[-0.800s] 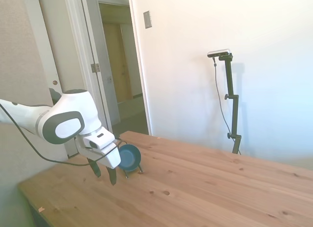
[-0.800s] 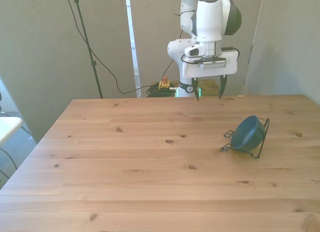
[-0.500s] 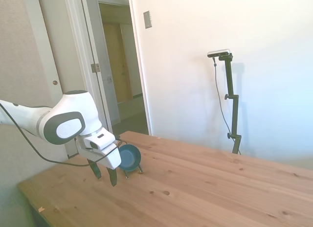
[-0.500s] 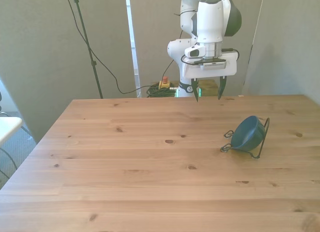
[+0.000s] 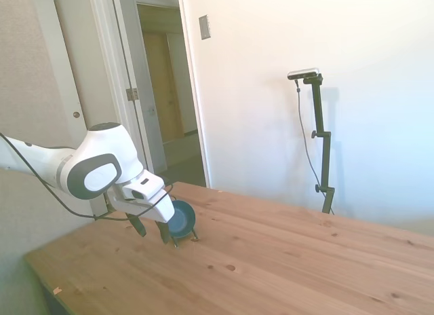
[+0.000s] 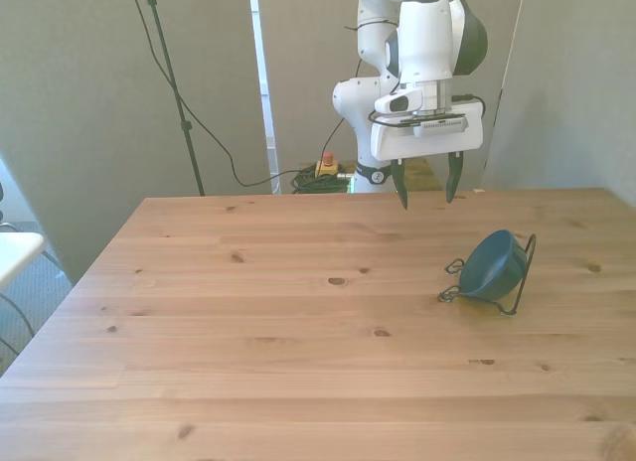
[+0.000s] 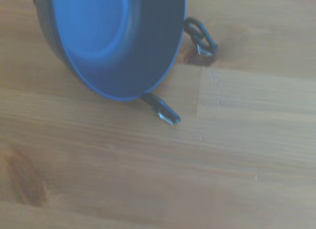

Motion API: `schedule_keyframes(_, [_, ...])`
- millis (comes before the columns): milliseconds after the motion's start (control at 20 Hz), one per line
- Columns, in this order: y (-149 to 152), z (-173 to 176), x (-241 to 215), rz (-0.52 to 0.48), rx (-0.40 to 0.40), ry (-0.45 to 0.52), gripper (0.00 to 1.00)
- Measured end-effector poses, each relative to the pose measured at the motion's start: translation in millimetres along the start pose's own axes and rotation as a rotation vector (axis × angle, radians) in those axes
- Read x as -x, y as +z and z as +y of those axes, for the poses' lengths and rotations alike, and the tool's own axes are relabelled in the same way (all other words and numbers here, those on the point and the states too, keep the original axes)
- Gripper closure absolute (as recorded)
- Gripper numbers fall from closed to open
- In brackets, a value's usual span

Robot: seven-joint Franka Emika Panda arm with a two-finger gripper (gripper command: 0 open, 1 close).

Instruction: Unload the bowl

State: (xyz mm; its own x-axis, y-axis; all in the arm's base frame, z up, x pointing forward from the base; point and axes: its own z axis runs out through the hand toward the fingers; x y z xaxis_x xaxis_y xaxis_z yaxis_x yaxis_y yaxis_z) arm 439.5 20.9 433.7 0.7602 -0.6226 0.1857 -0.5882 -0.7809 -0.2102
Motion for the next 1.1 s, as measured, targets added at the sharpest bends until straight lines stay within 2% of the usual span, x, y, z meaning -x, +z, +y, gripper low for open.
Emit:
schedule_keyframes(400, [18,-50,-5,0.069,-0.077,-0.139,0.00])
schedule_keyframes(700, [35,-85,-3,0.133,-0.146,-0.191,0.00])
schedule_keyframes(950, [61,-99,16,0.107,-0.174,-0.224,0.00])
schedule_keyframes(1100, [67,-98,25,0.098,-0.183,-0.242,0.00])
